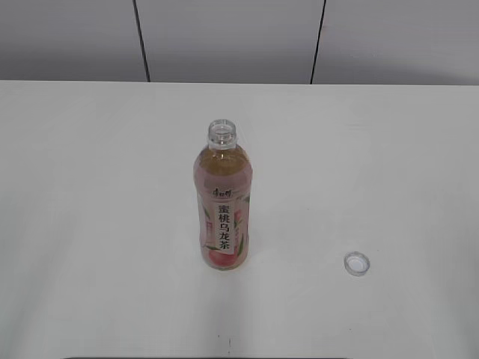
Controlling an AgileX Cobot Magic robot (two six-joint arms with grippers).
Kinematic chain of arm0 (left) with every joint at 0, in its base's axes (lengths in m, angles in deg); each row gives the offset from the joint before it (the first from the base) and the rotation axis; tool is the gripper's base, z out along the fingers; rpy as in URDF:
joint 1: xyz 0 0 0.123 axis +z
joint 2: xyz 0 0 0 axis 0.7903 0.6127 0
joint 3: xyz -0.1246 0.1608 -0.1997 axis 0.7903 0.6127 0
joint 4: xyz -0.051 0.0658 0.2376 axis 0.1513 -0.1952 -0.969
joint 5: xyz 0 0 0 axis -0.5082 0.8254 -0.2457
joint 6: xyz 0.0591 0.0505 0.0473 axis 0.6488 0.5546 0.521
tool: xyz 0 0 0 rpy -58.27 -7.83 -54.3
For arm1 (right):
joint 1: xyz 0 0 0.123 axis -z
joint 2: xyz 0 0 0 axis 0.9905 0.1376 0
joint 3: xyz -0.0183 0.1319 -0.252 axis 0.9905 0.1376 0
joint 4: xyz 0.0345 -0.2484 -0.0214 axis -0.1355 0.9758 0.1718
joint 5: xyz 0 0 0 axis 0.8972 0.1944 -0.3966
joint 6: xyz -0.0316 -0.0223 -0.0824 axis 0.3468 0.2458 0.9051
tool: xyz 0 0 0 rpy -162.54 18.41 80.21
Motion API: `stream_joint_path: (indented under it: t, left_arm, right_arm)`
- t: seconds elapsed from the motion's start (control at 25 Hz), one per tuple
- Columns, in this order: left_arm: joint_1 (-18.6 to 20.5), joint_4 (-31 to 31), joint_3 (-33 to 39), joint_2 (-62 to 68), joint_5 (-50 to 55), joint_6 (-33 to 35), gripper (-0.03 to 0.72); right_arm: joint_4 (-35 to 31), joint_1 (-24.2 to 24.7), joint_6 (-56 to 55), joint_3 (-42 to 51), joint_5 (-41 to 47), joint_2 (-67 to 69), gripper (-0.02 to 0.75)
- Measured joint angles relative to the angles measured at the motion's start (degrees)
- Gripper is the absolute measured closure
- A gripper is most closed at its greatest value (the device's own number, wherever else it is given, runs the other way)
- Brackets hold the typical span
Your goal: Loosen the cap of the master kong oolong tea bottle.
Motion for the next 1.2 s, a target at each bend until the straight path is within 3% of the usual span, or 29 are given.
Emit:
stream_joint_path:
  t: [0.08,0.2,0.96,1.2]
  left_arm:
    - [5.21,0.00,0.00,-3.21,0.00,0.00,0.101]
    - [8.42,0.17,0.00,-5.10,0.29,0.00,0.101]
    - [8.60,0.31,0.07,-5.10,0.27,0.10,0.127]
    - [8.60,-2.16,0.07,-5.10,0.27,0.10,0.151]
  right_arm:
    - [0.04,5.37,0.00,0.00,-0.06,-2.59,0.158]
    - [0.04,10.03,0.00,0.00,-0.18,-7.31,0.158]
    - [-0.01,9.13,0.00,0.00,-0.31,-12.19,0.158]
    - [-0.01,9.00,0.00,0.00,-0.31,-12.19,0.158]
